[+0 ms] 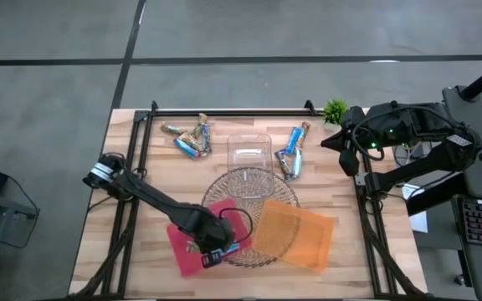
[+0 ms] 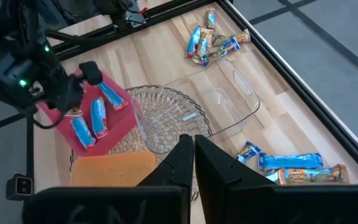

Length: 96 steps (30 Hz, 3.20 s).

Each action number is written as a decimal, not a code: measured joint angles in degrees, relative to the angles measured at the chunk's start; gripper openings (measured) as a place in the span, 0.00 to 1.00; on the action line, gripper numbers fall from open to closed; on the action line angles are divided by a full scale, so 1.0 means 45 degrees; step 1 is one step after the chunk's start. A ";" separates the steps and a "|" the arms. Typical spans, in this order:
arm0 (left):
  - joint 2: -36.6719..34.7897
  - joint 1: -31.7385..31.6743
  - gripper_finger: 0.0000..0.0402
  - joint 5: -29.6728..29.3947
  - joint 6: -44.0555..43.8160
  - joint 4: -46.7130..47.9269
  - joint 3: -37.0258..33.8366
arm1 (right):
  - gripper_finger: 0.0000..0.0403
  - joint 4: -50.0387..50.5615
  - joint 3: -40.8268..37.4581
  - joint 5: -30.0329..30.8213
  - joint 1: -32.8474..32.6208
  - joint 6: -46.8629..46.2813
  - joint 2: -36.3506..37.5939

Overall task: Pick and place Granola Bars by type
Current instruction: Put the red granola bar into the red bin, then put the orange granola bar into the transparent bin

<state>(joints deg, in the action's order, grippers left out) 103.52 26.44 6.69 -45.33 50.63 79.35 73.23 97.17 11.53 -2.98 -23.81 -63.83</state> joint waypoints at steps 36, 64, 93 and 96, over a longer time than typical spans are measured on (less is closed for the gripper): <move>-0.1261 -0.0457 0.22 -0.0414 0.1103 0.1449 0.0199 | 0.02 -0.0017 -0.0219 0.0102 0.0015 -0.0648 -0.0078; -0.9175 -0.3882 0.00 -0.6354 0.6455 -0.2365 -0.1172 | 0.02 -0.0455 -0.0228 0.0001 0.0092 0.0053 -0.0979; -1.0344 -0.5731 0.00 -0.4948 0.8818 -0.2390 -0.1239 | 0.02 0.0520 -0.1350 -0.0874 0.4943 -0.3806 -0.3403; -1.0344 -0.5731 0.00 -0.4937 0.8775 -0.2389 -0.1239 | 0.02 0.0390 -0.2301 -0.0904 0.5245 -0.4444 -0.3213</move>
<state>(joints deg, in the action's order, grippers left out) 56.97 0.64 -15.52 -5.85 39.88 73.78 74.99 86.81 7.46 20.62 -43.81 -78.29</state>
